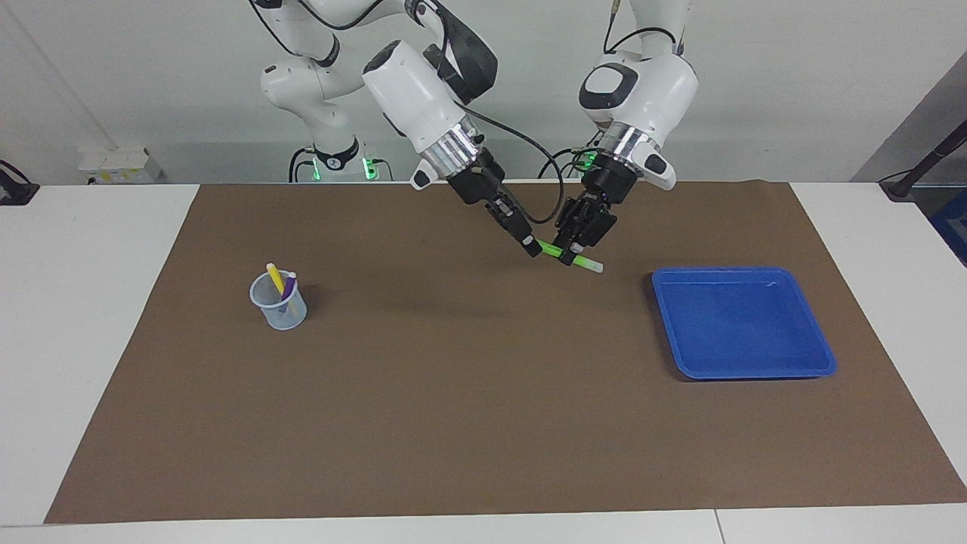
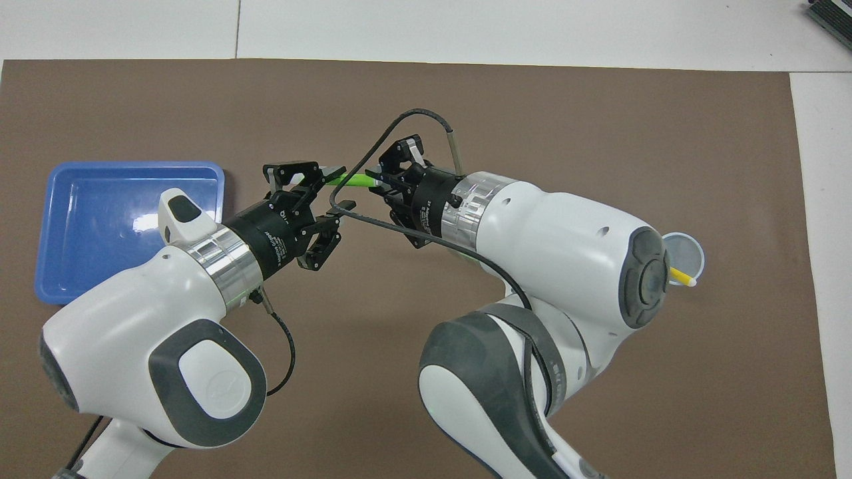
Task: Right arm passes pens to left for tray arrangement
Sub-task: 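Close the left gripper on the green pen held by the right gripper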
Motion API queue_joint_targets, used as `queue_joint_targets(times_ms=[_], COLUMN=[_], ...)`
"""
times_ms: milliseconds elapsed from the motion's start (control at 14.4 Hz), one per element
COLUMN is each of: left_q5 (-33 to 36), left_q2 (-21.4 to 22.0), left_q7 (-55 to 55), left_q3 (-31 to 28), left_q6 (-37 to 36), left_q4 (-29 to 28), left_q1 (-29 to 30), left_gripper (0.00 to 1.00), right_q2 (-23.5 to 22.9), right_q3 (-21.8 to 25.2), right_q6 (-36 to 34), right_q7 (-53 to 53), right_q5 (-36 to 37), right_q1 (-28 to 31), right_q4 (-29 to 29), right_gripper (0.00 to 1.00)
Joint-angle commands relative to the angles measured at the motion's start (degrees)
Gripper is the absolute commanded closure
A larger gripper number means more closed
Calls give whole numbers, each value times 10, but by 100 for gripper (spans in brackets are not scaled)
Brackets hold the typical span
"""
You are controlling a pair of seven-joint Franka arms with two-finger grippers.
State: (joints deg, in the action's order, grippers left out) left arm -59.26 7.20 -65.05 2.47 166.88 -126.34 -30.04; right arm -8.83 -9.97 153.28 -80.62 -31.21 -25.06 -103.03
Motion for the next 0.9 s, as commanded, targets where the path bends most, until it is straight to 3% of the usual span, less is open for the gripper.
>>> queue_joint_targets(times_ms=[0, 487, 835], left_q5=[-11, -11, -11], left_q2=[0, 3, 4], left_q7=[-2, -5, -4], left_q3=[-3, -3, -3], left_q6=[0, 0, -7], left_q4=[7, 7, 7], left_q1=[-5, -6, -8], left_gripper=[62, 99, 100], right_q2=[-1, -1, -1], right_q3=[-2, -2, -2], right_q6=[12, 12, 11], right_q7=[14, 14, 13], right_q5=[-17, -17, -17], right_q1=[3, 4, 7], right_q4=[-1, 0, 0], right_gripper=[100, 100, 100])
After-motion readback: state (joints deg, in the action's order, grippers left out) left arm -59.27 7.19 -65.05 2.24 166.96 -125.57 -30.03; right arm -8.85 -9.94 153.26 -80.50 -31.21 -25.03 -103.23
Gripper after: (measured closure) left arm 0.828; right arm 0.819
